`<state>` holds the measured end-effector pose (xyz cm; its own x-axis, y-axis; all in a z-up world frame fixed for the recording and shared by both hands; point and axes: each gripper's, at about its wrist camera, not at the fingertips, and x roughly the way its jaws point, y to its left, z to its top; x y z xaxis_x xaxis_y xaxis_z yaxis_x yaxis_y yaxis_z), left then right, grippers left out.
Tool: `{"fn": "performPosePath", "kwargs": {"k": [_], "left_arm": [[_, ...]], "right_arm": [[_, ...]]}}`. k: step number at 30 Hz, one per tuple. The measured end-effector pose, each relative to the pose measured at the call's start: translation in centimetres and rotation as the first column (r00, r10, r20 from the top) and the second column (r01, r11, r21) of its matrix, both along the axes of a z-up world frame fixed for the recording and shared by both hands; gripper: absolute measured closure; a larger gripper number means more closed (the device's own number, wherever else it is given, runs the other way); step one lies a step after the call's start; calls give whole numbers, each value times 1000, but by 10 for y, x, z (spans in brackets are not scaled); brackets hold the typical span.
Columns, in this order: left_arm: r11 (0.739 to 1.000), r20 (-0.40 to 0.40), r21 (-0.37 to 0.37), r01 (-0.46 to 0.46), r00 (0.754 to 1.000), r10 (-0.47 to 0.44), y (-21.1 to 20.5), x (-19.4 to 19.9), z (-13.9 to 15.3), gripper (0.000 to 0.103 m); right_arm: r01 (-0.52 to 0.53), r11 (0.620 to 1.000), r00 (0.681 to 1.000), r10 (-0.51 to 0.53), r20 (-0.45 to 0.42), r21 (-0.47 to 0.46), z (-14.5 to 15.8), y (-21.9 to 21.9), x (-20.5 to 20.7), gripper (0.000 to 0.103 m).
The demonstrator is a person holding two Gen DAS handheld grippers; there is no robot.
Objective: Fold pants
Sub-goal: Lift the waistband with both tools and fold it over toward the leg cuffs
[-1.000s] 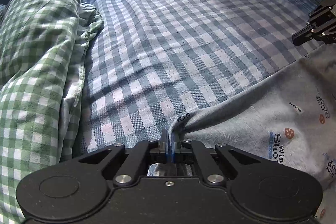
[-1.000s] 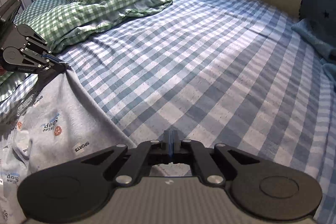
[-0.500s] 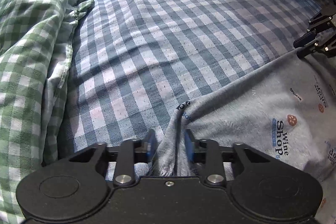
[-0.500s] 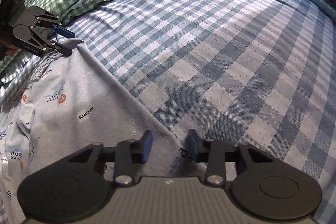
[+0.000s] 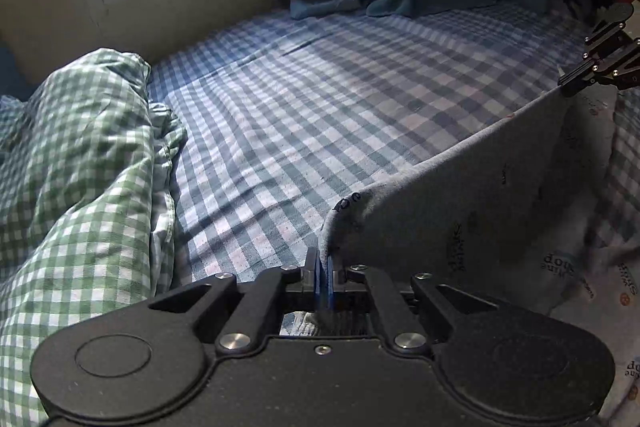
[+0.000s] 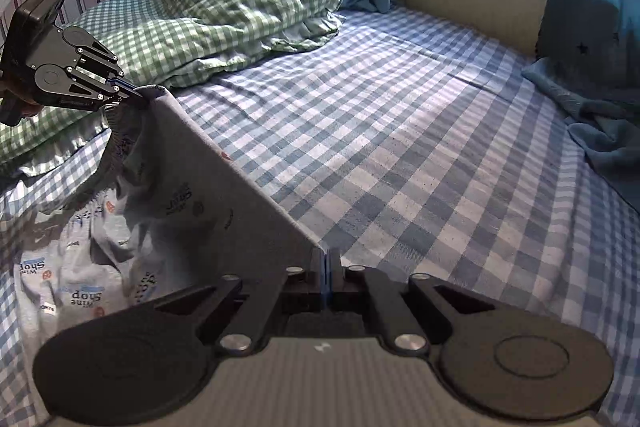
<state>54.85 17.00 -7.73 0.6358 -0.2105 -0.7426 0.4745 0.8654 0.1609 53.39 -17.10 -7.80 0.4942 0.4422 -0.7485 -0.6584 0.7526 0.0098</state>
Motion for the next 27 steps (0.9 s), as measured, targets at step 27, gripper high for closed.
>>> {"fn": "performPosePath", "kwargs": {"k": [27], "left_arm": [[881,15,316,351,927,-375,-21,-248,-54,101]], "right_arm": [[-65,995,983,50,-174,-82,-26,23,-232,103]]}}
